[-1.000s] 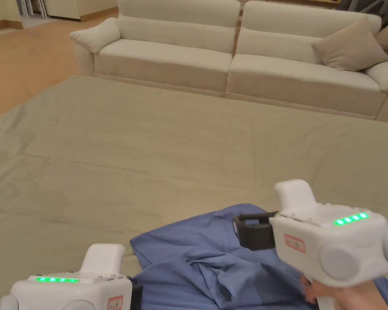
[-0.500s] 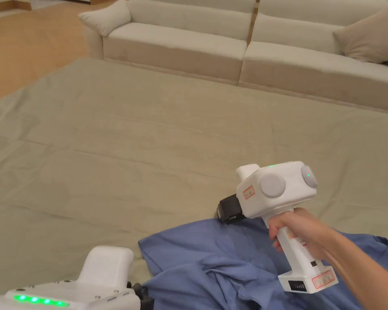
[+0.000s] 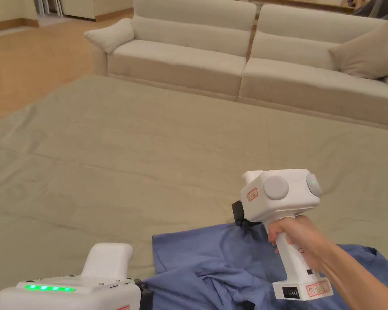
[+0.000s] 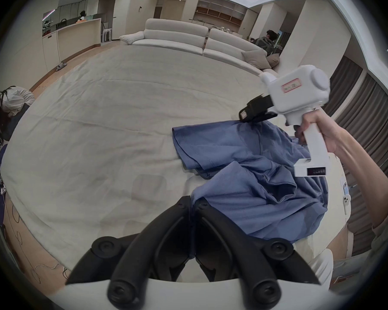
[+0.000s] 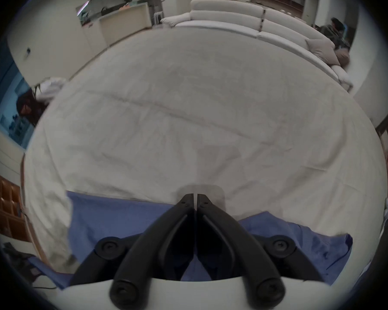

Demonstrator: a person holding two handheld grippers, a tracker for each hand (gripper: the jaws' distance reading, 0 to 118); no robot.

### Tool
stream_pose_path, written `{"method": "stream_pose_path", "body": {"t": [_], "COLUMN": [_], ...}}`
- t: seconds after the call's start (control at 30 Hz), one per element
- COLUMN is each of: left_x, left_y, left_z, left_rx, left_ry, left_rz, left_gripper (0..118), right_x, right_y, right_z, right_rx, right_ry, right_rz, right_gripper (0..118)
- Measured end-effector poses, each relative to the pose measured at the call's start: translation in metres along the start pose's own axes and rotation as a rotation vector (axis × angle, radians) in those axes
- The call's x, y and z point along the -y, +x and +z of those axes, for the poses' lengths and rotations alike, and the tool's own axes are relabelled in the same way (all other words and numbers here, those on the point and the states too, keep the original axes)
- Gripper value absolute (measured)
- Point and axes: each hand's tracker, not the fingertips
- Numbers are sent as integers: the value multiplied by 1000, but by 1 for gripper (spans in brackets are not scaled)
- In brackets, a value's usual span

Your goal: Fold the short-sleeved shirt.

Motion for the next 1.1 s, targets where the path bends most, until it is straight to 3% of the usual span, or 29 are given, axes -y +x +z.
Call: {"method": "stream_pose_path", "body": {"t": [0.27, 0.57, 0.83, 1.1], "left_x": [-42, -143, -241, -335], "left_y": [22, 63, 91, 113], "left_z": [38, 81, 114, 142], "left_rx": [-45, -169, -221, -246], "left_ry": [128, 284, 411, 554], "left_rz": [10, -118, -129, -98], "left_gripper": [2, 2, 2, 2], "right_x": [-12, 11, 22, -14], "right_y": [48, 144, 210, 258], "right_z": [163, 338, 425, 467], "right_rx": [44, 152, 213, 243], "right_ry": [248, 484, 598, 706], "right_rz": [-88, -279, -409, -534], "right_gripper": [0, 0, 0, 0]}}
